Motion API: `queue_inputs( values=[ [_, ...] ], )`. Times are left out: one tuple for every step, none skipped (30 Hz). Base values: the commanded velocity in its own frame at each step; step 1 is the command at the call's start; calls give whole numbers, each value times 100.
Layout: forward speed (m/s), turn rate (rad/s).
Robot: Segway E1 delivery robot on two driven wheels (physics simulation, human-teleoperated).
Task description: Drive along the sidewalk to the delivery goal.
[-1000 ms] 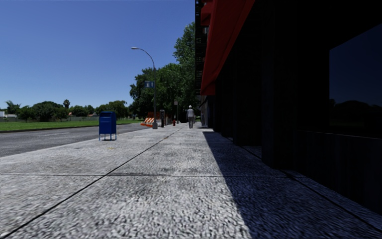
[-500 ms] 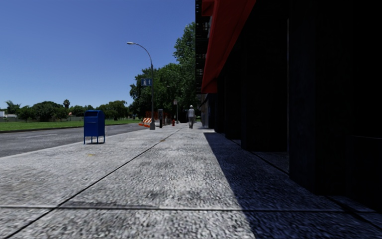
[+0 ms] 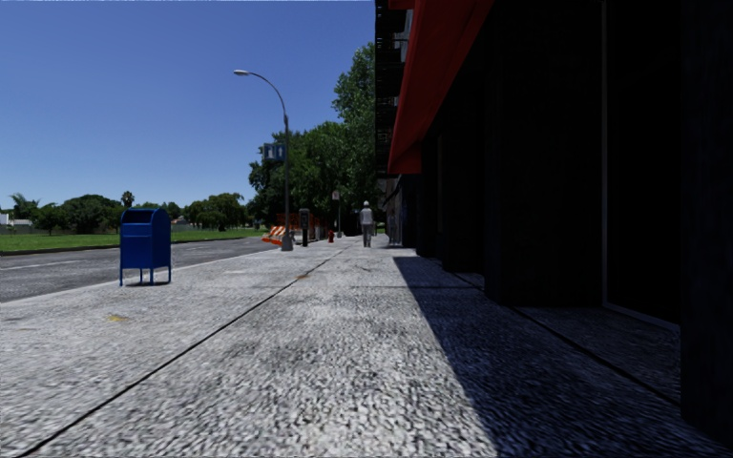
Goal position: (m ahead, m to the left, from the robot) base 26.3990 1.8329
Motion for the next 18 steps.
queue_inputs(
  values=[
    [200, 0],
    [200, 0],
    [200, 0],
    [200, 0],
    [200, 0],
    [200, 0],
    [200, 0],
    [200, 0],
    [200, 0],
    [200, 0],
    [200, 0],
    [200, 0],
    [200, 0],
    [200, 0],
    [200, 0],
    [200, 0],
    [200, 0],
    [200, 0]
  ],
)
